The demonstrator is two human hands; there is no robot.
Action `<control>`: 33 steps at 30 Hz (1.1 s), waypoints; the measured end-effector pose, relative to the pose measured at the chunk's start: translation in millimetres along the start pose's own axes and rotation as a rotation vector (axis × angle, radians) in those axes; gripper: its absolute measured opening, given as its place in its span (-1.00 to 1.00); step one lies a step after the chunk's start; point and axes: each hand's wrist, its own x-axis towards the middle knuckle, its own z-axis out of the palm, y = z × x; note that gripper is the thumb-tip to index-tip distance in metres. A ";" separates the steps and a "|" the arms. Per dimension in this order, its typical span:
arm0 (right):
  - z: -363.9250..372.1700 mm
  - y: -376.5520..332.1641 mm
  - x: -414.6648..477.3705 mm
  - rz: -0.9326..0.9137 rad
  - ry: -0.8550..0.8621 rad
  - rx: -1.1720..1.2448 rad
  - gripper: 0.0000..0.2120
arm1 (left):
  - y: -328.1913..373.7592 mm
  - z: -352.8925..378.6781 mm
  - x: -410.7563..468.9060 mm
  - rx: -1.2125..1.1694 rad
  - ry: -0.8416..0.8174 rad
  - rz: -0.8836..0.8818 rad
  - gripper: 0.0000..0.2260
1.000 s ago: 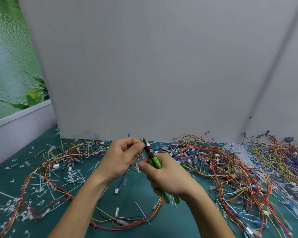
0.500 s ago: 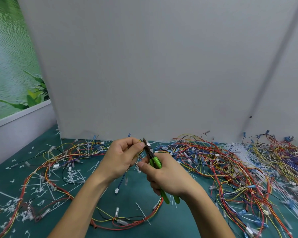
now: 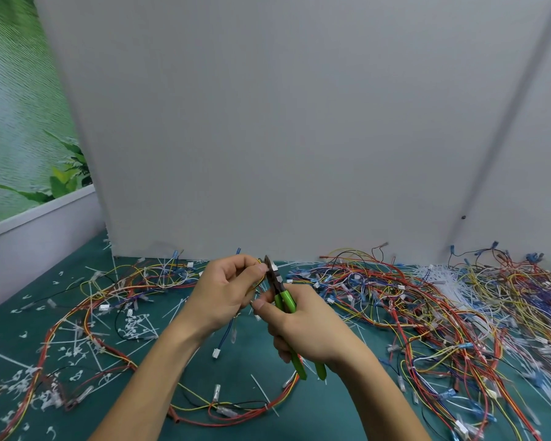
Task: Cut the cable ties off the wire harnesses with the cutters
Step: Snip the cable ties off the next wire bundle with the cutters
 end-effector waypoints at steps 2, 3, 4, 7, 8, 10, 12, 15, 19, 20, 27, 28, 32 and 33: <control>-1.5 0.0 -0.2 -0.002 0.002 -0.008 -0.76 | 0.1 0.7 0.1 -0.010 -0.008 0.004 -0.71; -1.9 -0.5 -0.5 -0.003 0.001 -0.006 -0.77 | -0.1 1.0 0.4 -0.010 -0.008 0.003 -0.69; -2.0 -1.1 -0.7 -0.004 -0.001 -0.001 -0.78 | -0.6 1.1 0.6 -0.008 -0.007 0.001 -0.69; -1.0 -3.0 -1.5 0.008 -0.022 0.005 -0.77 | -2.4 0.6 1.5 -0.002 -0.008 -0.004 -0.70; -1.3 -3.3 -1.5 0.015 -0.030 -0.002 -0.75 | -3.0 0.2 1.8 -0.001 -0.008 -0.003 -0.70; -2.9 -3.8 -1.3 0.022 -0.037 -0.007 -0.73 | -3.9 -0.2 2.3 0.015 -0.008 0.001 -0.70; -3.7 -4.3 -1.5 0.023 -0.036 -0.006 -0.74 | -4.3 0.2 2.5 0.021 -0.007 0.002 -0.69; -2.2 -3.8 -2.4 0.013 -0.002 -0.037 -0.75 | -4.1 0.4 2.6 -0.003 -0.012 -0.001 -0.68; -3.5 -3.4 -2.9 0.004 0.013 -0.059 -0.73 | -1.1 0.4 1.6 -0.030 -0.030 0.000 -0.68; -4.0 -3.7 -3.2 0.003 0.012 -0.058 -0.73 | -0.7 0.7 1.3 -0.032 -0.029 0.000 -0.68; -5.5 -7.0 -4.8 0.022 -0.061 -0.051 -0.73 | 0.2 1.3 0.4 -0.009 -0.011 -0.006 -0.70; -6.5 -7.4 -5.1 0.021 -0.066 -0.047 -0.73 | 0.6 1.3 0.0 -0.007 -0.010 -0.006 -0.71; -6.8 -7.6 -5.8 -0.005 -0.025 -0.086 -0.76 | 1.8 1.9 -1.0 -0.009 -0.018 -0.008 -0.68; -6.5 -7.3 -5.7 -0.010 -0.007 -0.095 -0.77 | 2.2 1.6 -0.9 -0.017 -0.021 -0.010 -0.67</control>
